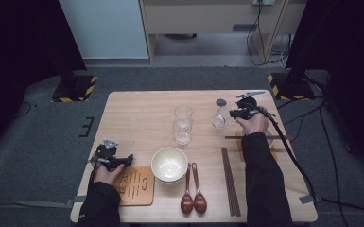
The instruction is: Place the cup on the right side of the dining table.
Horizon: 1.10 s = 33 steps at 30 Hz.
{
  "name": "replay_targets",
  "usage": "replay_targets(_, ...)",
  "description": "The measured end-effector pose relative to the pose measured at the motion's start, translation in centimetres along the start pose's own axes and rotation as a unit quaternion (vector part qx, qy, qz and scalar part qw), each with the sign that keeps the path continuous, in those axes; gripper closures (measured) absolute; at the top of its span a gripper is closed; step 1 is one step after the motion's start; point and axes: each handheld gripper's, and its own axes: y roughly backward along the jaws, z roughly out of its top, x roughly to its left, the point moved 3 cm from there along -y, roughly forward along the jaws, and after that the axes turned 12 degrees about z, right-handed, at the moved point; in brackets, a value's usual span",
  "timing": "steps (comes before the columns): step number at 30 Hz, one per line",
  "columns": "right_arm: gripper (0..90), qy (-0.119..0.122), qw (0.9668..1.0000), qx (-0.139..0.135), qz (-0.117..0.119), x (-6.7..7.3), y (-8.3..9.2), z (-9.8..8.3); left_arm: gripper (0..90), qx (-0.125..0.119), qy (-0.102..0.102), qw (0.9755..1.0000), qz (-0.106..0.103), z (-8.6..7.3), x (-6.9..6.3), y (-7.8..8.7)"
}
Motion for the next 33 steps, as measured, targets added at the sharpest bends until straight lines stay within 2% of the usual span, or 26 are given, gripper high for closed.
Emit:
replay_targets(9, 85.4, -0.007, 0.9997, 0.02, -0.011, -1.2, -0.4, -1.2, 0.0, 0.0, 0.0, 1.0, 0.0, 0.0, 0.0, 0.0)
replay_targets(21, 85.3, -0.018, 0.998, 0.047, -0.038, -2.5, -1.5, -2.5, 0.0, 0.0, 0.0, 1.0, 0.0, 0.0, 0.0, 0.0)
replay_targets(30, 85.0, -0.024, 0.9973, 0.042, -0.054, -2.7, -2.3, -2.5, 0.0, 0.0, 0.0, 1.0, 0.0, 0.0, 0.0, 0.0)
replay_targets(33, 84.8, -0.019, 0.9973, 0.037, -0.061, -2.7, -2.5, -2.3, 0.0, 0.0, 0.0, 1.0, 0.0, 0.0, 0.0, 0.0)
